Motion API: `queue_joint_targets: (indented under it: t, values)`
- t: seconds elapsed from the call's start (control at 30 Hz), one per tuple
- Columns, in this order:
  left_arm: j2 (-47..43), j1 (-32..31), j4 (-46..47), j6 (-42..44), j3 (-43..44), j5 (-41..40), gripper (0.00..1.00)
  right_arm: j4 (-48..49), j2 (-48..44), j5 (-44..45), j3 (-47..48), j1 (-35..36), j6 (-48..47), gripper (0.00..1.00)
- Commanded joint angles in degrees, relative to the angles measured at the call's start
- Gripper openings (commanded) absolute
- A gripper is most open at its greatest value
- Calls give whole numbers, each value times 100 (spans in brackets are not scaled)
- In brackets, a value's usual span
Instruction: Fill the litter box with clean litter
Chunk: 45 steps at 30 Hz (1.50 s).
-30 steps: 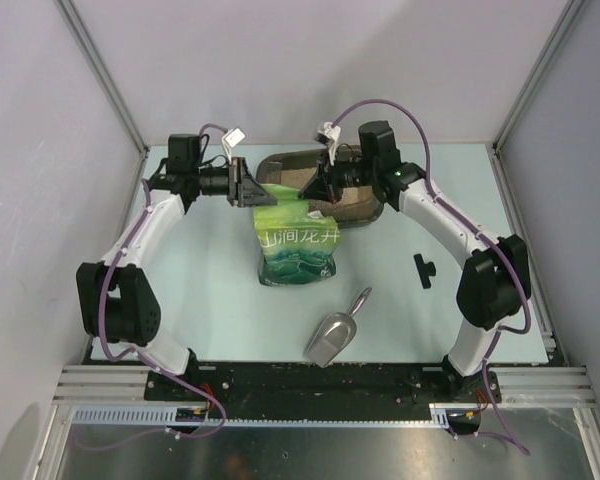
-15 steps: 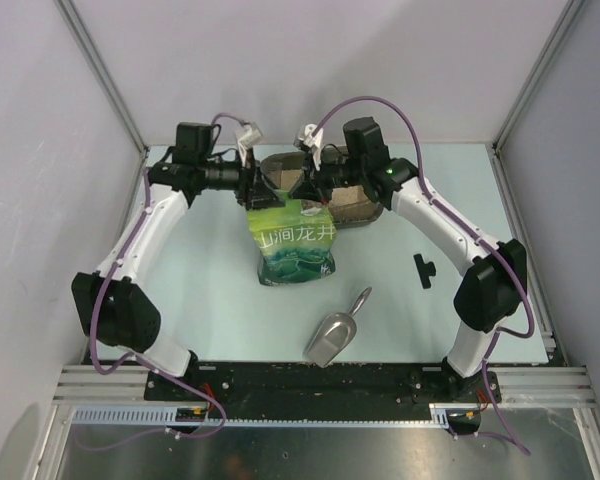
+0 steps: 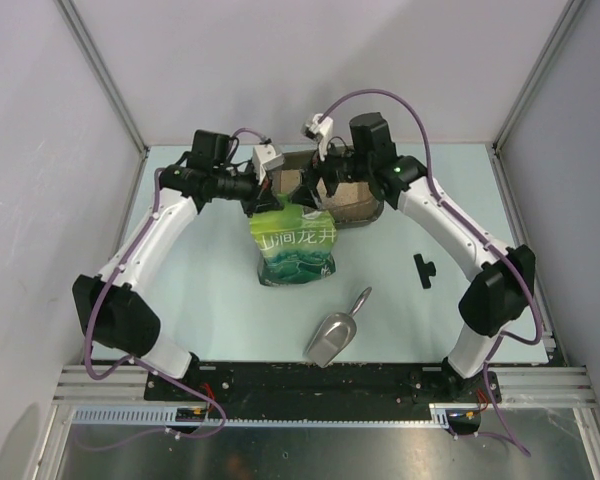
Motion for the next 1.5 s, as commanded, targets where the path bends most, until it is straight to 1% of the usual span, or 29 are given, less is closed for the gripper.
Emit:
queue_joint_targets:
  t: [0.0, 0.03, 0.07, 0.1, 0.17, 0.2, 0.33, 0.43, 0.6, 0.87, 1.0, 1.1, 1.23, 1.27, 1.3, 1.4, 1.47]
  values:
    - [-255, -39, -162, 351, 227, -1, 0, -374, -460, 1703, 677, -47, 1056, 94]
    - [-299, -39, -145, 316, 227, -9, 0, -737, -234, 1958, 934, -12, 1144, 95]
    - [-395, -39, -153, 298, 227, -1, 0, -1106, -127, 2448, 1215, -12, 1293, 95]
    - [-440, -39, -153, 237, 219, 17, 0, -1666, -39, 2609, 1470, -30, 1373, 95]
    - [-545, -39, -145, 123, 218, 69, 0, -2031, 85, 2699, 1499, -108, 1478, 95]
    - [-563, -39, -136, 87, 218, 113, 0, -2154, 68, 2664, 1282, -152, 1496, 95]
    - [-668, -92, -101, -27, 245, 105, 0, -2226, -91, 2454, 780, -267, 1751, 95]
    - [-704, -109, -83, -80, 254, 61, 0, -2200, -222, 2339, 542, -285, 1769, 95]
    - [-765, -162, -39, -159, 236, 35, 0, -2261, -328, 2400, 331, -302, 1743, 95]
    - [-818, -189, 57, -264, 122, 43, 0, -2164, -539, 1943, -39, -294, 1866, 95]
    - [-862, -206, 75, -317, 122, 35, 0, -2033, -399, 1987, -109, -302, 1980, 96]
    - [-923, -206, 101, -317, 78, 17, 0, -1848, -205, 1812, -66, -293, 2059, 97]
    - [-985, -215, 137, -414, 16, 43, 0, -1803, 84, 1986, 136, -206, 2138, 99]
    - [-985, -224, 145, -423, -1, 35, 0, -1830, 120, 2126, 180, -153, 2147, 99]
    - [-1011, -224, 180, -431, -10, 0, 0, -1830, 138, 2458, 207, -118, 2251, 99]
    - [-1046, -224, 233, -449, -36, -106, 0, -1865, 164, 2891, 233, -39, 2393, 100]
    - [-1064, -224, 277, -528, -36, -150, 0, -1830, 121, 2954, 173, 14, 2384, 100]
